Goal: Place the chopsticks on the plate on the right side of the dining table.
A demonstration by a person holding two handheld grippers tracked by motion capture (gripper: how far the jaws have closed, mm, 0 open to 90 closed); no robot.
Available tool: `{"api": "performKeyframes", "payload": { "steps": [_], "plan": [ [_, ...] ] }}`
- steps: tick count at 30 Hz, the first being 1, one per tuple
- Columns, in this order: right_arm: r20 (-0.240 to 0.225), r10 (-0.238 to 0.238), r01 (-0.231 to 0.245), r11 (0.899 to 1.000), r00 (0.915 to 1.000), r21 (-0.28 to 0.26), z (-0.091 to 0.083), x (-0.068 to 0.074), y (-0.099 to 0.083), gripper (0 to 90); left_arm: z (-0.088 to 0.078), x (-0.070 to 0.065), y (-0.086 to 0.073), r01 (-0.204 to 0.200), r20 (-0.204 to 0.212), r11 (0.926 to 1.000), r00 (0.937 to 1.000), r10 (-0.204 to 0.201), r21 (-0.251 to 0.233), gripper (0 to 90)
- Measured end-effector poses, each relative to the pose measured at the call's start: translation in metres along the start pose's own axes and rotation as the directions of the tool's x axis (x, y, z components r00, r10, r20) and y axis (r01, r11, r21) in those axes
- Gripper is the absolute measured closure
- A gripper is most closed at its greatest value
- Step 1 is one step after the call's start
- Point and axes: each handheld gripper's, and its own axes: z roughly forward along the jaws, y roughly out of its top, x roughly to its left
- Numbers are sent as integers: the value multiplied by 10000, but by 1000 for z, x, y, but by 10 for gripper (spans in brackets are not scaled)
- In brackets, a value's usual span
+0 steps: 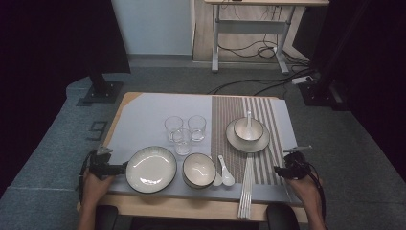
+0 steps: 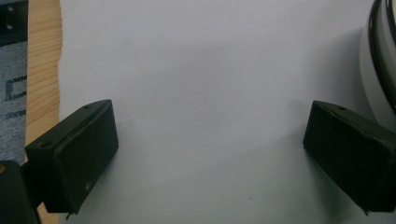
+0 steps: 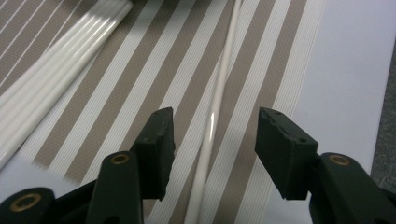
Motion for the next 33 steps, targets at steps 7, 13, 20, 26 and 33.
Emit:
{"api": "performKeyframes", "payload": {
  "steps": [7,13,20,26,33],
  "plan": [
    [188,-132,124,9991,9997,401,-9,2,-22,466,0,0,0,1,-2,10000,10000,-1,-4,29],
    [458,-148,132,9993,9988,352,-15,-7,-37,570,0,0,0,1,-3,10000,10000,-1,-2,29],
    [-66,-179,181,9992,9998,357,-18,-22,-46,727,0,0,0,1,-1,10000,10000,-1,-2,29],
    [-260,-466,480,9974,9986,546,-18,-23,-44,797,0,0,0,0,-1,10000,10000,0,1,29],
    [-419,-475,516,9935,9980,1015,-24,-27,-35,733,0,0,0,-15,-4,10000,10000,15,15,29]
  ]
}}
